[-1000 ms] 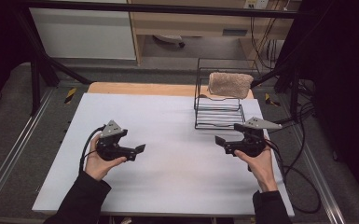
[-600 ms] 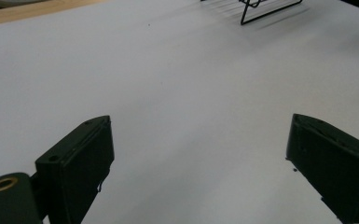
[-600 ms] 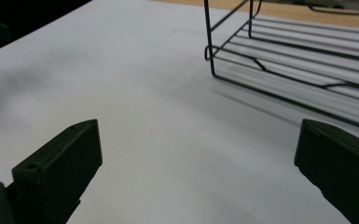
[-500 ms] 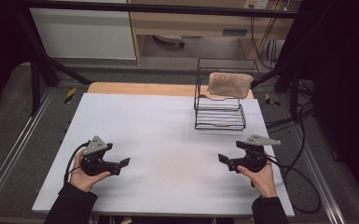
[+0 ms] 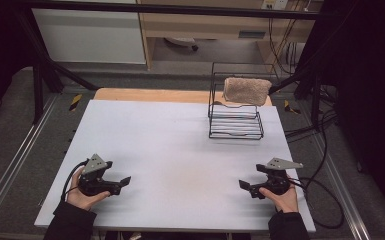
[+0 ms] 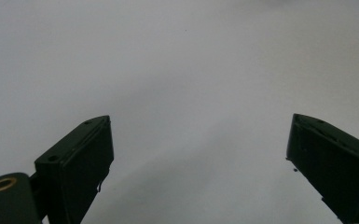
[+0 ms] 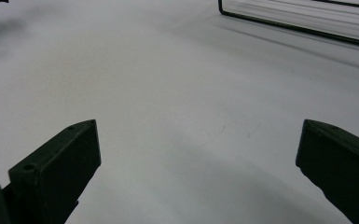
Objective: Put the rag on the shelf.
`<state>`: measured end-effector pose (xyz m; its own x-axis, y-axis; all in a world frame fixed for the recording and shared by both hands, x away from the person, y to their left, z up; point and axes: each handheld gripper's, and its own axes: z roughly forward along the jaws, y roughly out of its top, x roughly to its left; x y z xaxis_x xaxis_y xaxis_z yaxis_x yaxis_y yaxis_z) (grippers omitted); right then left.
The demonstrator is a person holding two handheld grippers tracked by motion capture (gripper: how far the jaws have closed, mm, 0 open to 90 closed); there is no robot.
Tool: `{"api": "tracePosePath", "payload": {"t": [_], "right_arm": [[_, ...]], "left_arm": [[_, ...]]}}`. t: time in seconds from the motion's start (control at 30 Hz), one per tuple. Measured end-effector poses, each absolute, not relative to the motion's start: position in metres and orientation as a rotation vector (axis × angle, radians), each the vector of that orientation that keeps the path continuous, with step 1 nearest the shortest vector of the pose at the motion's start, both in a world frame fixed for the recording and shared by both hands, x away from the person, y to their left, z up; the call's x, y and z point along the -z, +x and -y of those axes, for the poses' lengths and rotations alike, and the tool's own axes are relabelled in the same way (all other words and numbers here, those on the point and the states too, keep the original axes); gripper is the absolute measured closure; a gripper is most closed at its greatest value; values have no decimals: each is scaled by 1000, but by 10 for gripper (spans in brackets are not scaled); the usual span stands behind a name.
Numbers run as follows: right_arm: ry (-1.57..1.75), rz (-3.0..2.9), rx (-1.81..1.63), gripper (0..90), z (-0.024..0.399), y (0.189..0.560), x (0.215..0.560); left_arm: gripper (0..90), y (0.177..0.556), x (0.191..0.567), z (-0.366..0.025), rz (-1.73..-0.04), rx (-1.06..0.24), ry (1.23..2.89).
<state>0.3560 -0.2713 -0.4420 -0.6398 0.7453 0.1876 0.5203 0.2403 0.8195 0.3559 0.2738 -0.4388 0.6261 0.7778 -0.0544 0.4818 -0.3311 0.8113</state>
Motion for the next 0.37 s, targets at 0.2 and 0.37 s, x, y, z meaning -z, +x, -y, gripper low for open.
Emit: {"api": "tracePosePath", "payload": {"t": [0.2, 0.37], "right_arm": [[1198, -2268, -1350, 4, 274, 354, 445], [1193, -2277, -1341, 4, 273, 354, 446]], "left_arm": [[70, 355, 441, -275, -989, -442, 2001], [70, 355, 441, -275, -984, -440, 2002]]}}
